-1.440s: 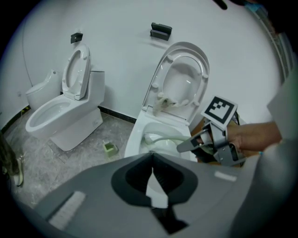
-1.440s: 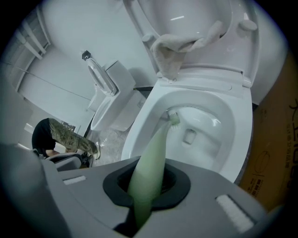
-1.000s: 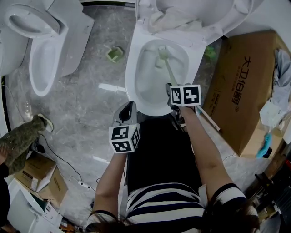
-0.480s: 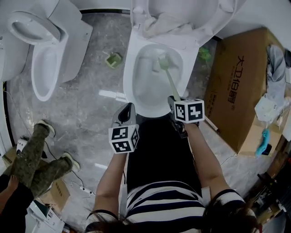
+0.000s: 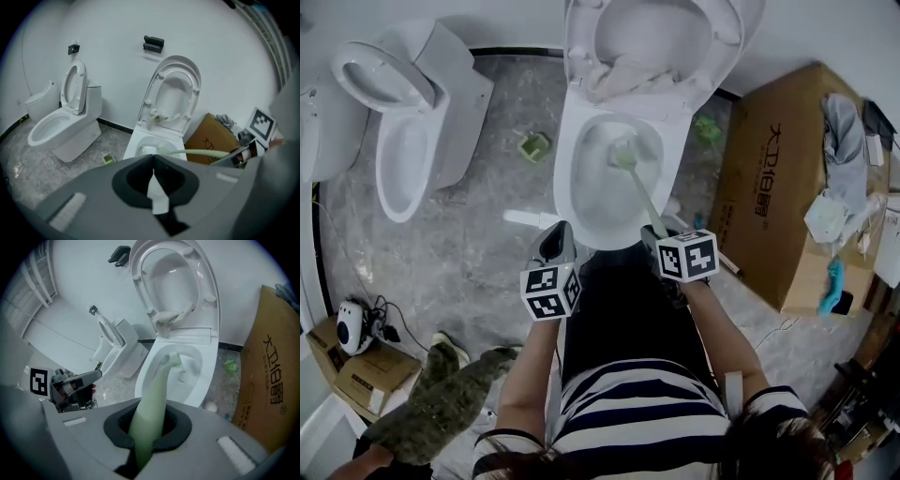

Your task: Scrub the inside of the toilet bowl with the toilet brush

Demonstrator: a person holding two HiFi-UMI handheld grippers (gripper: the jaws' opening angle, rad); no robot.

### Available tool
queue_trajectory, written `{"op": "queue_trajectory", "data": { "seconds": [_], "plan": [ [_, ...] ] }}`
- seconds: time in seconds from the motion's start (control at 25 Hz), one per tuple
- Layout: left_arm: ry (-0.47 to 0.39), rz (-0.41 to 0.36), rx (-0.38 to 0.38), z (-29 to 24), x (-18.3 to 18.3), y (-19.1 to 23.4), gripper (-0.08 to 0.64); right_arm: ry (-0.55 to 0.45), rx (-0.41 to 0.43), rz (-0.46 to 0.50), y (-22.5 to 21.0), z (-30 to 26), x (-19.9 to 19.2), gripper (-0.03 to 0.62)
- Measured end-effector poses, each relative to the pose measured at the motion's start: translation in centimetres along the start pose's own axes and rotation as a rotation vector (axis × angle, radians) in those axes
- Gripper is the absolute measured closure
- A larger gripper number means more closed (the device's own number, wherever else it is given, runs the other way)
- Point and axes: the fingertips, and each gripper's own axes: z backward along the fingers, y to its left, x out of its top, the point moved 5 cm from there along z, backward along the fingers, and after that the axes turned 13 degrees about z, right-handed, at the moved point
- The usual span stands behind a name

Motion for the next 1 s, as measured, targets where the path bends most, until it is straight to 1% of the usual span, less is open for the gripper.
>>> {"op": "queue_trajectory", "data": {
  "seconds": [0.16,0.28,0.76,0.92,1.0],
  "plan": [
    [-0.014,0.02,0.006,1.9,0.6,-0.2,0.56,-0.009,0.015,-0.004,1.6,2.5,-0.7,0.58],
    [-0.03,0.039,0.011,3.0,1.2,0.1,0.56,-0.011,0.016,0.011,2.5,3.9,-0.7,0.58],
    [-0.053,0.029,-0.01,7.1,3.2,0.3,0.56,-0.038,0.021,0.042,5.5,8.1,-0.5,0.58],
    [-0.061,0.047,-0.009,8.2,3.6,0.6,0.56,-0.042,0.021,0.048,6.1,9.1,-0.9,0.58],
    [-0.06,0.04,-0.011,8.5,3.7,0.8,0.56,-0.044,0.017,0.053,6.2,9.3,-1.1,0.58]
  ]
}}
